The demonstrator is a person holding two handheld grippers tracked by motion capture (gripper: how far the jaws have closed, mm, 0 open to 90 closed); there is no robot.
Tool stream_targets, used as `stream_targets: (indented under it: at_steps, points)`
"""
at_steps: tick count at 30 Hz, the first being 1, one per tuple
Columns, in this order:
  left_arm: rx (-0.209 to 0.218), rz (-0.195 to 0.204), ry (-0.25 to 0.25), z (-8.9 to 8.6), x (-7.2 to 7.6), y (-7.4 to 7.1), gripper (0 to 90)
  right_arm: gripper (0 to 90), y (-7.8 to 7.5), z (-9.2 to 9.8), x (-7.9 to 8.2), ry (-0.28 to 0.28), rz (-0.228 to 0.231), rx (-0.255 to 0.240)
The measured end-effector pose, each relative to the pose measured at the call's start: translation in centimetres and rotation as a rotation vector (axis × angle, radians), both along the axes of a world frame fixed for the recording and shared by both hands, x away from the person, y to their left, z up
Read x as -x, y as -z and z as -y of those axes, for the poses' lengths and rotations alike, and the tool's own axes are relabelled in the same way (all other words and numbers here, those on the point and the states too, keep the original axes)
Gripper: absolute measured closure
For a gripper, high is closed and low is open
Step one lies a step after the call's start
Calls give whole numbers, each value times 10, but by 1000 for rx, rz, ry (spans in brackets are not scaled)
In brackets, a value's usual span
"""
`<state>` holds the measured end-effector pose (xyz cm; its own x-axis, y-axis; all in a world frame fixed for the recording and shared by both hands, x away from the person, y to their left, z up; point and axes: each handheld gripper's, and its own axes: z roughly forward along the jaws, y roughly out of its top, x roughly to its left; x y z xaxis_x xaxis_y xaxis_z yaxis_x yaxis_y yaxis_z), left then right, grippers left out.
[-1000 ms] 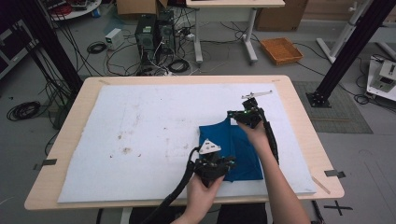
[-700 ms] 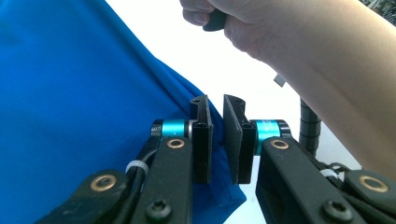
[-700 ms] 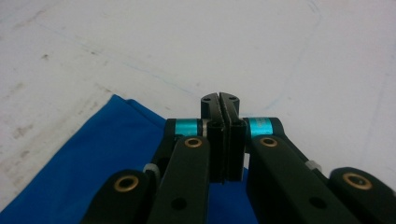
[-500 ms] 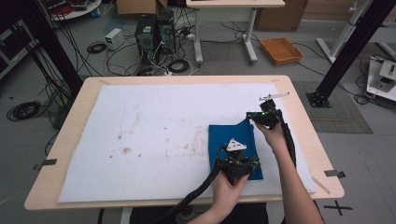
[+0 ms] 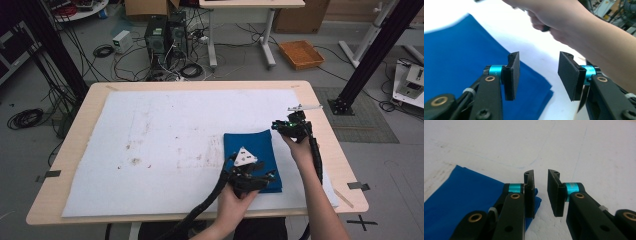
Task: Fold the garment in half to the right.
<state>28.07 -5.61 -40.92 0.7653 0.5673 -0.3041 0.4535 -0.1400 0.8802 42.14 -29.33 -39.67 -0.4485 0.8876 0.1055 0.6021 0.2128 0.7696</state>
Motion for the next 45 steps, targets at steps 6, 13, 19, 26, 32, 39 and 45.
stream_targets:
  at_steps: [6, 13, 19, 26, 32, 39, 45]
  points:
    - [-7, 60, -69, -57, 0, -17, 477, 683, 1, 8, 34, -3, 20, -75]
    - [-50, 100, -165, -131, 5, -23, 460, 655, 23, 23, 107, -37, -25, -165]
    - [-55, 110, -243, -180, 12, -20, 435, 656, 38, 33, 154, -43, -78, -278]
    - [-32, 103, -290, -203, 15, -15, 434, 739, 54, 25, 169, -62, -129, -260]
    - [-30, 111, -306, -210, 16, -16, 434, 893, 54, 23, 174, -75, -110, -215]
    - [-30, 113, -317, -215, 16, -17, 435, 892, 54, 26, 179, -55, -100, -188]
    - [-36, 120, -310, -220, 13, -19, 419, 726, 47, 29, 178, -45, -59, -188]
